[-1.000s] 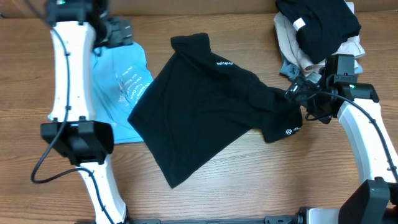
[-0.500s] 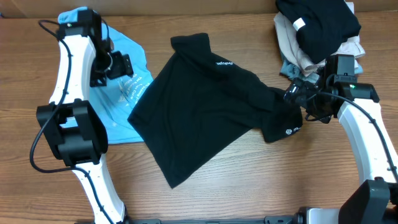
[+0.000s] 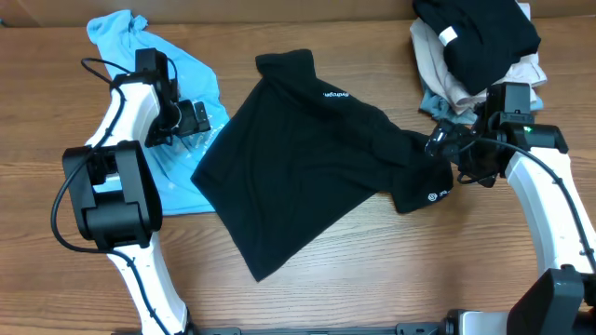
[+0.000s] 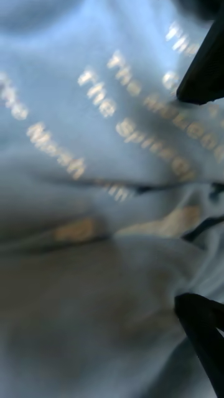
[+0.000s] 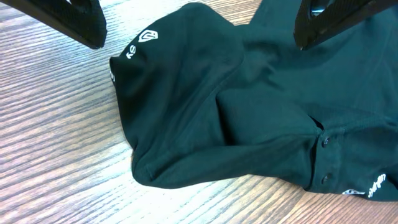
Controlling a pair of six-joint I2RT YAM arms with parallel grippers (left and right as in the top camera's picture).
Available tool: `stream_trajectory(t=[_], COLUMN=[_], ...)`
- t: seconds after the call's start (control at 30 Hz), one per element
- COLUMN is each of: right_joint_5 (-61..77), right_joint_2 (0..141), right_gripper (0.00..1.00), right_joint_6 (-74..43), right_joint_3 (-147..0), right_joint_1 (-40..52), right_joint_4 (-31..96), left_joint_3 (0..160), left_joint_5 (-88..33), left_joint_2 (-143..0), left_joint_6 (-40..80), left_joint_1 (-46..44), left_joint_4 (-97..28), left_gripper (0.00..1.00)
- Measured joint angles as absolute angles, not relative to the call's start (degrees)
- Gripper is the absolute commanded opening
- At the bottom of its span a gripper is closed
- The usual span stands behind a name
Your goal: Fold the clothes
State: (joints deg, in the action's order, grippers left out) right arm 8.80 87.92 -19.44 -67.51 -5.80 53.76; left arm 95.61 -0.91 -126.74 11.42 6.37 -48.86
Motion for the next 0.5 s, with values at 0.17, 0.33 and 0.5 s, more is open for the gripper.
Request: stream_trajectory(t=[0.17,0.33,0.5], right_joint_5=[8.8,8.8,8.8], right_joint_2=[87.9,87.9,87.9], right_gripper=[1.00,1.00,1.00], right_joint_6=[-19.4,-19.4,-19.1], right_joint_3=[-67.5,-67.5,-67.5], right_joint_1=[-5.8,-5.8,-5.8], right_joint_4=[53.8,53.8,53.8], left_joint_3=[92.8,92.3,92.2], left_joint_5=[5.2,9.2,11.5], left_joint_2=[-125.7,-125.5,-125.5], left_joint_6=[11.4,11.4,11.4], left_joint_1=[8.1,13.2,20.7], left_joint_4=[-44.1,-41.5,-40.9], left_gripper=[1.00,1.00,1.00])
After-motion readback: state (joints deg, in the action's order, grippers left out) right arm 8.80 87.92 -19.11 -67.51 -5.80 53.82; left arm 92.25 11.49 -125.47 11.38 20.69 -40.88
